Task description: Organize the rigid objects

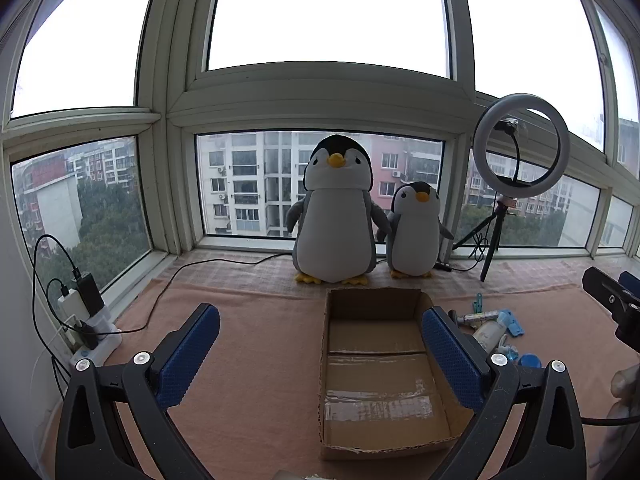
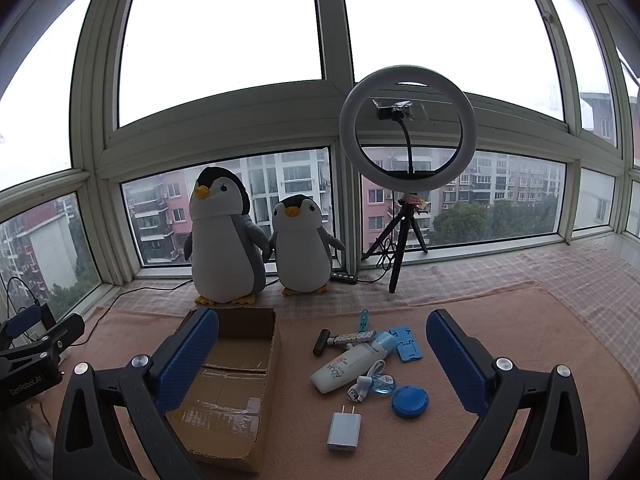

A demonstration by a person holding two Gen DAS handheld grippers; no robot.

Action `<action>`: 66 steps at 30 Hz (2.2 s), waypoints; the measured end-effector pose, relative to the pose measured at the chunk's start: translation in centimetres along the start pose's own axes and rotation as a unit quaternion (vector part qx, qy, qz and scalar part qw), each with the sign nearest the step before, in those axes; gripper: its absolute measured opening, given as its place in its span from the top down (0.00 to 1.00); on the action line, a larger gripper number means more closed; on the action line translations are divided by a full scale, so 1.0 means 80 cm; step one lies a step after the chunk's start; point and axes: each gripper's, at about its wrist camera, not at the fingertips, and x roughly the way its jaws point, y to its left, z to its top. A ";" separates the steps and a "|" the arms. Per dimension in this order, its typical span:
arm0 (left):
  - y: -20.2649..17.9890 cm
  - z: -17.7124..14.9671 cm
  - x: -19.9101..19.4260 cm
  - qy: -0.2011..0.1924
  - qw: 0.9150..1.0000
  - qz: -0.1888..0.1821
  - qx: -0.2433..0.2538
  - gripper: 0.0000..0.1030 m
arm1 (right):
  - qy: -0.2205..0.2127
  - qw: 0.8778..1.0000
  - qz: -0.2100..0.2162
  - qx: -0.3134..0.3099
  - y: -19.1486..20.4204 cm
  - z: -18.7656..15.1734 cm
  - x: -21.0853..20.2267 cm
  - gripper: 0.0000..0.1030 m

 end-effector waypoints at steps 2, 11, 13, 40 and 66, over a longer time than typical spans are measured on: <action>0.000 0.000 0.000 0.000 1.000 0.000 0.000 0.00 | 0.000 1.000 -0.001 -0.002 0.001 0.000 0.000 0.00; 0.000 0.001 -0.001 0.000 1.000 0.000 0.000 0.00 | 0.001 1.000 -0.001 -0.002 0.002 0.000 0.000 0.00; 0.000 0.001 0.000 0.000 1.000 -0.001 0.001 0.00 | 0.001 1.000 -0.001 -0.003 0.002 0.000 0.000 0.00; -0.001 0.002 0.000 0.003 1.000 -0.003 0.002 0.00 | 0.010 1.000 -0.003 -0.006 0.003 -0.005 0.004 0.00; 0.002 -0.002 0.014 0.018 1.000 -0.005 0.004 0.00 | 0.024 1.000 -0.007 -0.008 -0.001 -0.005 0.010 0.00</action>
